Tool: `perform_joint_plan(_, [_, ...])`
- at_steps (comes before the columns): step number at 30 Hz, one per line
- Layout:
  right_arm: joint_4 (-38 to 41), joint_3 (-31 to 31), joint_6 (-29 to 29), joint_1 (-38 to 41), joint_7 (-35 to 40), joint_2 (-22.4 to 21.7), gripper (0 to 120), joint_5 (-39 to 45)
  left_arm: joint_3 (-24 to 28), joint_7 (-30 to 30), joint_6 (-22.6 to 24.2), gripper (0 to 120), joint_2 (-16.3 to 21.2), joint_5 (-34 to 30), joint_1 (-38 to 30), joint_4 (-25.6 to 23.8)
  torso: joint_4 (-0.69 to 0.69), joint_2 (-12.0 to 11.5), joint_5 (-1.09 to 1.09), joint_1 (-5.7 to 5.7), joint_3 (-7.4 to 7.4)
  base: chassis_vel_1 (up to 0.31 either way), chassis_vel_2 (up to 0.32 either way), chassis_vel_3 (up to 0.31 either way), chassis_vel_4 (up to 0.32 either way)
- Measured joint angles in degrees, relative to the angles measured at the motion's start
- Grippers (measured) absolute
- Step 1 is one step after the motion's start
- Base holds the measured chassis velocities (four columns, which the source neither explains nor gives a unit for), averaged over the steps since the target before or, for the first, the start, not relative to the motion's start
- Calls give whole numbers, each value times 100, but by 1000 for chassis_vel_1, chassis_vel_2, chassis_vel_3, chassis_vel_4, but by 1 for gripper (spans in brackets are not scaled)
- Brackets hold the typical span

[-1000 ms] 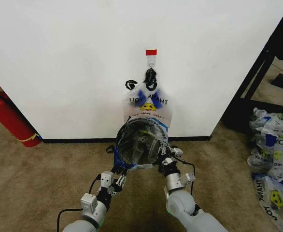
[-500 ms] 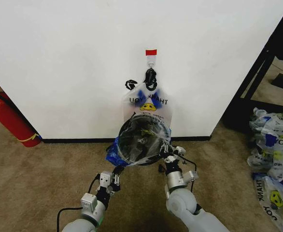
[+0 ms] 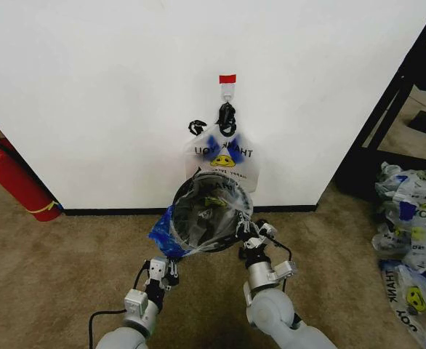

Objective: Pick up the garbage bag from the wall and place it over the trash bin.

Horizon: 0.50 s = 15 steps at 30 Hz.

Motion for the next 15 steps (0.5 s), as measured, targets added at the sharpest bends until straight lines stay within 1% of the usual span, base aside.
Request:
perform_joint_plan(1, [-54, 14, 55, 35, -43, 27, 0, 12, 37, 67, -30, 0, 10, -165, 82, -44, 0, 0, -1, 0, 0, 0, 0, 0, 0])
perform_joint_plan(4, [-152, 26, 136, 84, -98, 86, 0, 30, 75, 361, -275, 12, 9, -700, 163, -60, 0, 0, 0, 0, 0, 0, 0, 0, 0])
perform_joint_plan(5, [-152, 26, 136, 84, -98, 86, 0, 30, 75, 361, -275, 12, 9, -700, 163, -60, 0, 0, 0, 0, 0, 0, 0, 0, 0])
perform_joint_plan(7, [-215, 44, 204, 119, -126, 127, 0, 46, 67, 746, -485, 21, -2, -1308, 148, -52, -1, 0, 0, 0, 0, 0, 0, 0, 0])
perform_joint_plan(9, [-235, 58, 227, 128, -132, 157, 0, 73, 60, 978, -565, 29, -32, -1826, 100, -51, -1, 0, 0, 0, 0, 0, 0, 0, 0])
perform_joint_plan(12, [-238, 67, 241, 120, -133, 178, 0, 92, 59, 940, -561, 41, -123, -2606, -17, -111, -1, 0, 0, 0, 0, 0, 0, 0, 0])
perform_joint_plan(13, [-238, 67, 241, 120, -133, 178, 0, 92, 59, 940, -561, 41, -123, -2606, -17, -111, -1, 0, 0, 0, 0, 0, 0, 0, 0])
perform_joint_plan(14, [-238, 69, 243, 118, -134, 181, 0, 92, 59, 880, -545, 44, -151, -2770, -41, -130, -1, 0, 0, 0, 0, 0, 0, 0, 0])
perform_joint_plan(15, [-238, 73, 245, 117, -133, 184, 0, 92, 60, 804, -523, 50, -186, -2951, -58, -145, -2, 0, 0, 0, 0, 0, 0, 0, 0])
